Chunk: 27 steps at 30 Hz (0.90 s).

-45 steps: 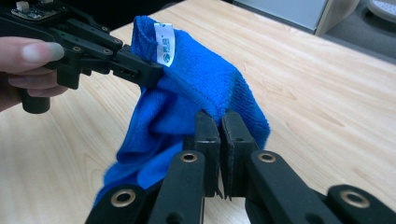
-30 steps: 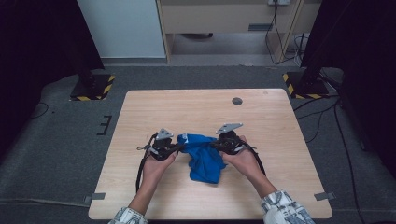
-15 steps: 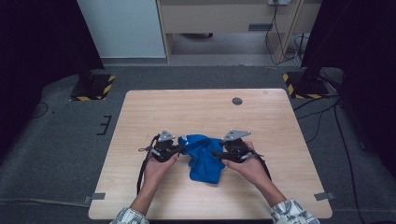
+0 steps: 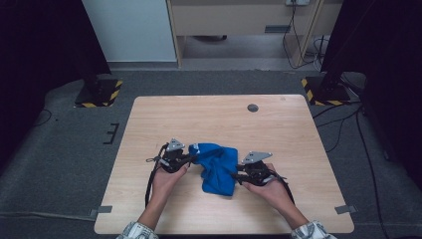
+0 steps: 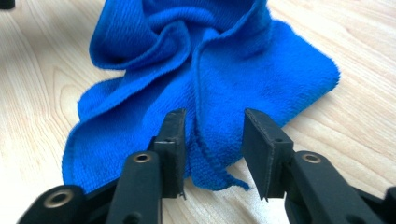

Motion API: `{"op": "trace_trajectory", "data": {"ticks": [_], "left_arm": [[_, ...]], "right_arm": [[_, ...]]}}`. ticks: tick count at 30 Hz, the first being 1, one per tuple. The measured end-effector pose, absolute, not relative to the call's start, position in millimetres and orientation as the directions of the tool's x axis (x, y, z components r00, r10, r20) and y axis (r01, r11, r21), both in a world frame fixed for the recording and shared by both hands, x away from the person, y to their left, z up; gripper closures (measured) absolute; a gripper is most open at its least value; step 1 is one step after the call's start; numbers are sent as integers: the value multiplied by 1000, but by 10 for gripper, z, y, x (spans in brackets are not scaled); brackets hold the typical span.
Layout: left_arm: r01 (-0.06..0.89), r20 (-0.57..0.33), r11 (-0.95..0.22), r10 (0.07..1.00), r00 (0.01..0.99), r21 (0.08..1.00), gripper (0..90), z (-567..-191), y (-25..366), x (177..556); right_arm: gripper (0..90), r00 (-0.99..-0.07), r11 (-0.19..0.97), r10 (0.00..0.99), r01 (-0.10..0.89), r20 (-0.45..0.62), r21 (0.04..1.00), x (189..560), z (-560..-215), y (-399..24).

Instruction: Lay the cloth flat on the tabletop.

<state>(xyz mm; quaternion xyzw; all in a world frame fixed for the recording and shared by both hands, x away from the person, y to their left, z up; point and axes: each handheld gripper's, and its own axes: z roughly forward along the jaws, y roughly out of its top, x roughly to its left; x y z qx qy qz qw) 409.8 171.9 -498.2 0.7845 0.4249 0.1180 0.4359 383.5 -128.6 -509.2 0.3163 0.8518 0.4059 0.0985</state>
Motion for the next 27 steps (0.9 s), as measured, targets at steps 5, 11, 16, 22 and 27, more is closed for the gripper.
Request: {"op": "trace_trajectory", "data": {"ticks": [5, 11, 16, 22, 27], "left_arm": [[564, -183, -264, 769, 613, 782, 821, -4989, 1722, 4096], [569, -187, -266, 766, 615, 778, 820, -5003, 1740, 4076], [566, -193, -261, 762, 618, 782, 821, -4987, 1748, 4059], [572, -213, -258, 749, 627, 778, 821, -4950, 1757, 4014], [598, -220, -276, 751, 623, 753, 820, -5011, 1752, 4026]], "right_arm": [[783, -789, 497, 607, 465, 89, 732, 3830, -5123, -1267], [885, -787, 471, 605, 475, 119, 743, 3841, -5012, -1328], [886, -772, 420, 622, 471, 132, 776, 3829, -4776, -1435], [885, -756, 390, 646, 447, 107, 805, 3822, -4444, -1592], [882, -733, 399, 677, 437, 63, 806, 3972, -4444, -1628]]}}
